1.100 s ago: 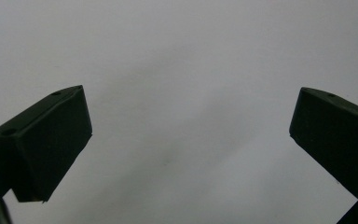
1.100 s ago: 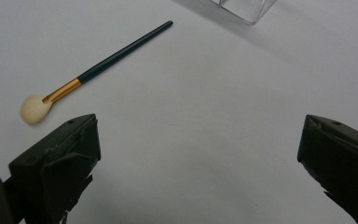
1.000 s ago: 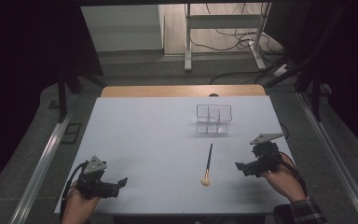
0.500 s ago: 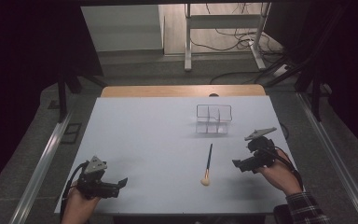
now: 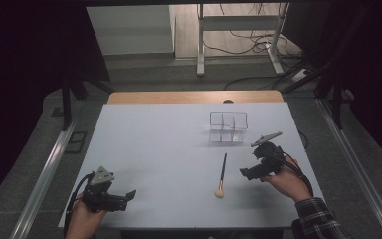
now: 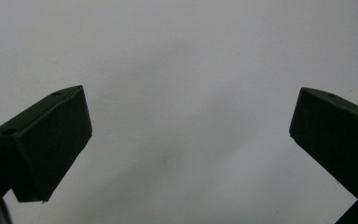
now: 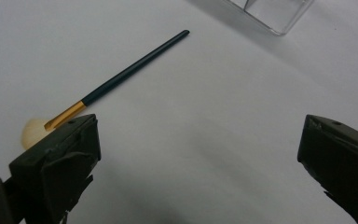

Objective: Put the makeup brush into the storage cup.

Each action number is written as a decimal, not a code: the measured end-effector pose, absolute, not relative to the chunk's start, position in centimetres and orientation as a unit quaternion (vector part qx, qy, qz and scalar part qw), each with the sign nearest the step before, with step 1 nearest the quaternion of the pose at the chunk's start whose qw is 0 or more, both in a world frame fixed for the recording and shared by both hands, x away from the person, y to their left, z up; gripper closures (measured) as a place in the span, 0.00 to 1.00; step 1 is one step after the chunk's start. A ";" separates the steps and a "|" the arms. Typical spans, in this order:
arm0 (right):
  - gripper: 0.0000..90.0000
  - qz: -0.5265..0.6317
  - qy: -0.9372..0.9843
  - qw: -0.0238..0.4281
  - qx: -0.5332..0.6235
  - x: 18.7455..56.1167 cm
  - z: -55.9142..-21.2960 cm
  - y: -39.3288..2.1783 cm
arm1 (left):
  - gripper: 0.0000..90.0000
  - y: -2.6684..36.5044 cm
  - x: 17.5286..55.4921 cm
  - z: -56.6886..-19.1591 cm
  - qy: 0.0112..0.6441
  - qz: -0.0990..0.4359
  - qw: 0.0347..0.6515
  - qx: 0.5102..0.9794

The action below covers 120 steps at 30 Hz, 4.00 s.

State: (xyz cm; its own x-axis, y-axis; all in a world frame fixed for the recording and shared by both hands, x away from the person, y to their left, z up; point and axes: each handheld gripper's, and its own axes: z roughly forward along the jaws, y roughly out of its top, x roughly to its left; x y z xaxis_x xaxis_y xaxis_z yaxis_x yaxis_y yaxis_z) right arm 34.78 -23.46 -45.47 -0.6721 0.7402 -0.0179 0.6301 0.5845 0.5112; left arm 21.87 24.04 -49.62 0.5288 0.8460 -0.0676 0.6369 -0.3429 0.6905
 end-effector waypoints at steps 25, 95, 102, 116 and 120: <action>0.00 0.232 0.887 0.087 0.389 35.6 -46.6 -19.6 | 0.00 24.0 21.9 -49.8 0.458 0.148 0.338 0.809; 0.93 0.146 0.933 0.056 0.325 35.7 -49.8 -15.4 | 0.02 24.4 22.1 -50.1 0.448 0.119 0.374 0.803; 0.93 0.170 0.930 0.056 0.320 35.6 -48.9 -15.9 | 0.00 24.6 22.2 -50.0 0.456 0.111 0.389 0.793; 0.93 0.209 0.929 0.048 0.301 34.7 -46.9 -17.0 | 0.00 23.9 22.1 -49.9 0.420 0.107 0.416 0.800; 0.93 0.213 0.932 0.044 0.290 34.7 -46.6 -17.2 | 0.00 23.5 22.1 -49.9 0.409 0.112 0.410 0.807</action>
